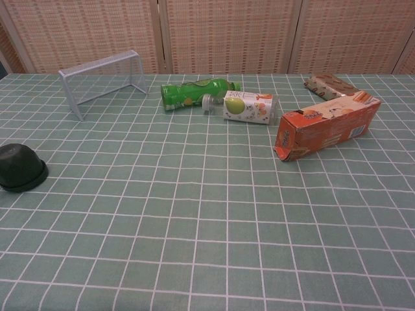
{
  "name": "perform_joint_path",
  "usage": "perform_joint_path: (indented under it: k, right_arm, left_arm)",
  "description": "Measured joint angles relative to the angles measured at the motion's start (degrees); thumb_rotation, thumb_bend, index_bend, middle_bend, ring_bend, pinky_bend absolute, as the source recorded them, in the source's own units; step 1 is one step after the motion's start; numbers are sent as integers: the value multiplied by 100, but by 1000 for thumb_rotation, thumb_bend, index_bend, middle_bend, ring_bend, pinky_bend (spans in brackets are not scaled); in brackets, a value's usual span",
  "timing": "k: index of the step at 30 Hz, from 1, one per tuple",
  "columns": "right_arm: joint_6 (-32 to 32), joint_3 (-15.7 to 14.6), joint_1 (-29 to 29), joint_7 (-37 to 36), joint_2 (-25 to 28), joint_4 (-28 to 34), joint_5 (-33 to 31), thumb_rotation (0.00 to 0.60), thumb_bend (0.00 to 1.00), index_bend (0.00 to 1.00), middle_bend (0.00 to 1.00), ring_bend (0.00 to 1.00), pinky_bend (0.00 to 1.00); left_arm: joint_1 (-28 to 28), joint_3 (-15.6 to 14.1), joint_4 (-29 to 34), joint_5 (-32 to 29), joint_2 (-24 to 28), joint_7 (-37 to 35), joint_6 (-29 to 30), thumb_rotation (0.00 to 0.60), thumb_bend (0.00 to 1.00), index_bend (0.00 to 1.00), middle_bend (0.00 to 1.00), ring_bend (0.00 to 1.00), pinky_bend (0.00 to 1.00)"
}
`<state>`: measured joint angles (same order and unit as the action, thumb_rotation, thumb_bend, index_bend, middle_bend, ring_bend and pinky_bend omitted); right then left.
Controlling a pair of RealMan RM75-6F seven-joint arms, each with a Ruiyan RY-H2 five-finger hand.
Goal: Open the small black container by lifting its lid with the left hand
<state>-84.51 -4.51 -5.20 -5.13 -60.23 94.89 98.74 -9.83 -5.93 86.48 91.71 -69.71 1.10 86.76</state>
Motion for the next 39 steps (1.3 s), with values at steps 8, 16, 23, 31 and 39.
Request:
perform_joint_path:
  k: [8, 16, 23, 31, 39]
  right_arm:
    - [-153, -33, 30, -200, 18, -42, 168, 600, 176, 0, 0, 0, 0]
    - [27, -209, -61, -384, 69, -8, 417, 600, 176, 0, 0, 0, 0]
    - [105, -200, -81, -122, -2, -17, 381, 600, 177, 0, 0, 0, 0]
    - [-40, -140, -19, 61, -125, -48, 365, 600, 177, 0, 0, 0, 0]
    - [-119, -124, 26, 116, -150, -71, 347, 600, 177, 0, 0, 0, 0]
  left_arm:
    - [-313, 57, 88, -58, 154, -672, -696, 600, 397, 0, 0, 0, 195]
    - [-1444, 600, 589, -1207, 390, 288, -2809, 600, 395, 0, 0, 0, 149]
    - [-2354, 1061, 979, -2655, 362, 1733, -3680, 600, 384, 0, 0, 0, 131]
    - [-2944, 1036, 1020, -3793, 330, 2562, -4254, 600, 370, 0, 0, 0, 152]
    - [-3641, 632, 1097, -5161, 367, 3514, -4466, 600, 375, 0, 0, 0, 153]
